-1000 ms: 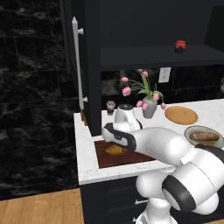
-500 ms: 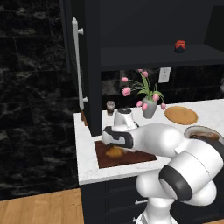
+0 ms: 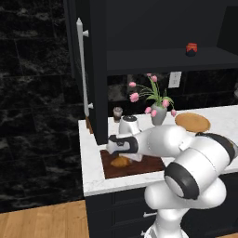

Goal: From the different types of pastries on the counter, select a croissant and place it on the cutting board. Then retrieve a jar of jam from the cabinet and place it alongside the croissant on the cutting board.

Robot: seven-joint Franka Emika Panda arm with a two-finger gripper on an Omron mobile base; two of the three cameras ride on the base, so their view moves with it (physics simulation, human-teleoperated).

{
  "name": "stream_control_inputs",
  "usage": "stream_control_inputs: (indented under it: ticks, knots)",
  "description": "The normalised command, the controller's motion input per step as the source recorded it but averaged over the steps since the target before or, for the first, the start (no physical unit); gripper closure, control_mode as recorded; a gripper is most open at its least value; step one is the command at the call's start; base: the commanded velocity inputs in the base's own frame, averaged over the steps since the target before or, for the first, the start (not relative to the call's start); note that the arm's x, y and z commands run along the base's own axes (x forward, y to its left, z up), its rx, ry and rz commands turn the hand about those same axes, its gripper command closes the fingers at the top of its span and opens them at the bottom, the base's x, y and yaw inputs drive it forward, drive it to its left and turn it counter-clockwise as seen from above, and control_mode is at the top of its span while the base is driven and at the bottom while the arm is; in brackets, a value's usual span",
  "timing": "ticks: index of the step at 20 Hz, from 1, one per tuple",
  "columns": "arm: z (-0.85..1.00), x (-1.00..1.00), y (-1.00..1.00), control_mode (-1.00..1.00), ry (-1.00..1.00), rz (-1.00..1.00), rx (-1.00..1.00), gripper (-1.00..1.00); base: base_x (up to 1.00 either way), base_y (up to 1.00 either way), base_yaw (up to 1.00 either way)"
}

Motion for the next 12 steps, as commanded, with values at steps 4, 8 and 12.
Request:
stream_control_inputs:
  ticks: [4,8,12]
  knots:
    - [0.08,0.01,0.00,-1.00,0.12,0.00,0.02,-1.00,0.00,0.00,0.00]
    - [0.51,0.00,0.00,-1.00,0.22,0.00,0.01,-1.00,0.00,0.00,0.00]
    - [0.78,0.00,0.00,-1.00,0.15,0.00,0.00,-1.00,0.00,0.00,0.00]
